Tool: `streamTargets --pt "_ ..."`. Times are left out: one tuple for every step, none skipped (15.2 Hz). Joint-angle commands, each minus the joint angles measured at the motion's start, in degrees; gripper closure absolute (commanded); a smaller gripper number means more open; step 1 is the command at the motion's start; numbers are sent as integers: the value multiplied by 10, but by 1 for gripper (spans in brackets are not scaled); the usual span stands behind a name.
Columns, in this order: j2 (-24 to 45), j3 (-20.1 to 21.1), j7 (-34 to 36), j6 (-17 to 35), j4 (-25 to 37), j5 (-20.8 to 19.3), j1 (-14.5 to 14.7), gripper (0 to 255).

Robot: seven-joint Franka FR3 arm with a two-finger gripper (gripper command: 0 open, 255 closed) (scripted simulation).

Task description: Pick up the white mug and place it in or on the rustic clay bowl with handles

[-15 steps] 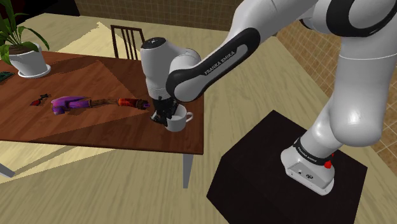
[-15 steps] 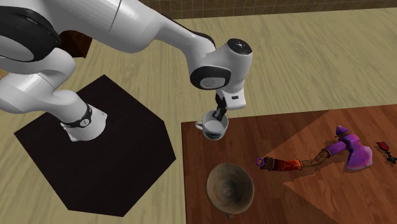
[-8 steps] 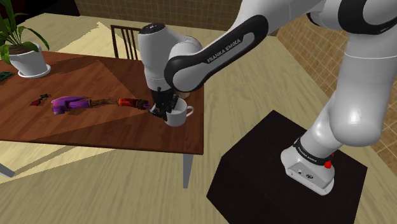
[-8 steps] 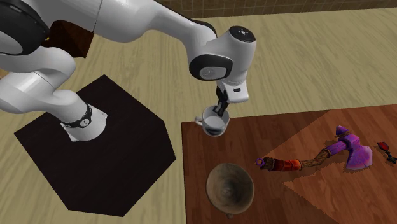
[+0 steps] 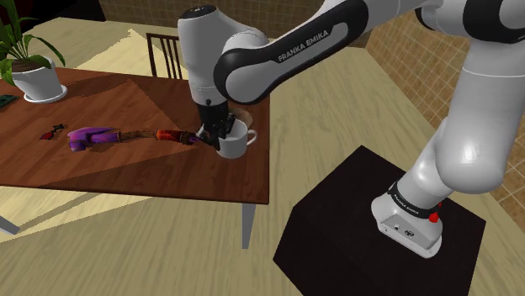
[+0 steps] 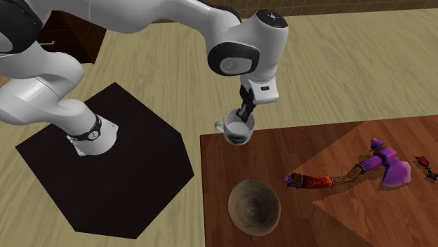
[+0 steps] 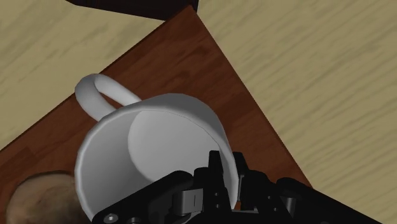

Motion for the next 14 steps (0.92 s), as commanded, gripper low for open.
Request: streamTargets --pt "-9 2 -3 -13 5 5 -1 255" --pt "-12 3 -5 -19 8 7 -2 255" --pt "-14 3 -5 -22 10 8 -2 255" --pt "-10 -1 -17 -24 16 8 -9 255" --pt "-7 -5 -29 -26 22 7 -16 255" --pt "-3 -10 -40 -29 30 6 -23 255" --pt "2 -14 -52 -32 38 5 -30 255" --pt "7 -18 -63 -35 46 4 -36 255" --pt "13 -22 -74 -38 56 3 -42 255" --pt "19 -27 -85 -42 66 1 -49 255" --pt "25 -31 -96 -46 77 0 -55 255" --pt "33 -35 -107 -50 89 -2 -60 255" --pt "40 -39 -118 -54 102 -3 -66 255" --pt "48 -43 -128 -59 115 -5 -71 255"
